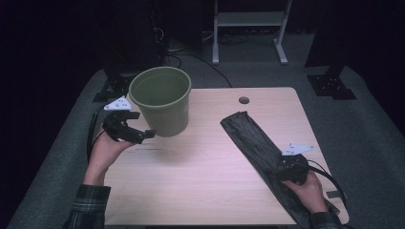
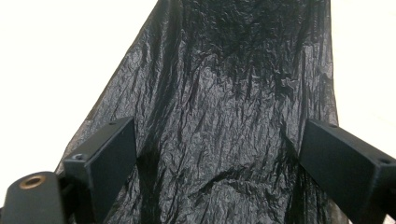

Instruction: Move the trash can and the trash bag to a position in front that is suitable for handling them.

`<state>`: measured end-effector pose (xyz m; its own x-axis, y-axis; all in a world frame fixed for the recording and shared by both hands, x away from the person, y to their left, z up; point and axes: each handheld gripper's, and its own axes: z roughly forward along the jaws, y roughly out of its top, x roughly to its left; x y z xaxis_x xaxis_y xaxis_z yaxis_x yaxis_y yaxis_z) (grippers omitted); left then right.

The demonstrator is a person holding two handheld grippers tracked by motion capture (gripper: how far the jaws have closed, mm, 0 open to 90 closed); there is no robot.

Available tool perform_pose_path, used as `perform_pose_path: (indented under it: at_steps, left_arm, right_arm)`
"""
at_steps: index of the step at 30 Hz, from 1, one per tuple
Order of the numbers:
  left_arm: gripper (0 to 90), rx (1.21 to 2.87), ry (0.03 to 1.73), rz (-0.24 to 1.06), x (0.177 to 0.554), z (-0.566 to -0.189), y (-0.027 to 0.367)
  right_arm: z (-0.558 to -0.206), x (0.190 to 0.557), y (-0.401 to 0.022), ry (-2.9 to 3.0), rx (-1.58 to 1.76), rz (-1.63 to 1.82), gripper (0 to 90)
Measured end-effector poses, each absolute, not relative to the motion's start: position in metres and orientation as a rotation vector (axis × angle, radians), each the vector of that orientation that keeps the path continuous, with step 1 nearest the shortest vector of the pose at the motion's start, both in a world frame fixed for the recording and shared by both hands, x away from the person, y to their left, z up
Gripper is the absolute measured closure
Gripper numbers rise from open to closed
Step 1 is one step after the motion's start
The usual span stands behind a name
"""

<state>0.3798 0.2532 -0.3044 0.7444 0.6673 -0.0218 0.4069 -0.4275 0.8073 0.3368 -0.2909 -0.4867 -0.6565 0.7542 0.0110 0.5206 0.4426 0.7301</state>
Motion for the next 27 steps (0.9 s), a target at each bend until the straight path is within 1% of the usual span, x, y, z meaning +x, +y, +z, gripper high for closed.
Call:
perform_pose_path:
  at_steps: [5, 12, 27]
  left_arm:
    - [0.0, 2.071, 0.814, 0.395, 0.389, -0.294, 0.255]
    - [0.0, 2.047, 0.838, 0.391, 0.413, -0.280, 0.263]
    - [0.0, 2.031, 0.902, 0.417, 0.456, -0.276, 0.281]
  right_arm:
    - [-0.487, 0.337, -0.291, 2.382, 1.091, 1.041, 9.6]
    - [-0.487, 0.337, -0.291, 2.384, 1.092, 1.040, 9.6]
    - [-0.487, 0.337, -0.291, 2.383, 1.092, 1.040, 9.7]
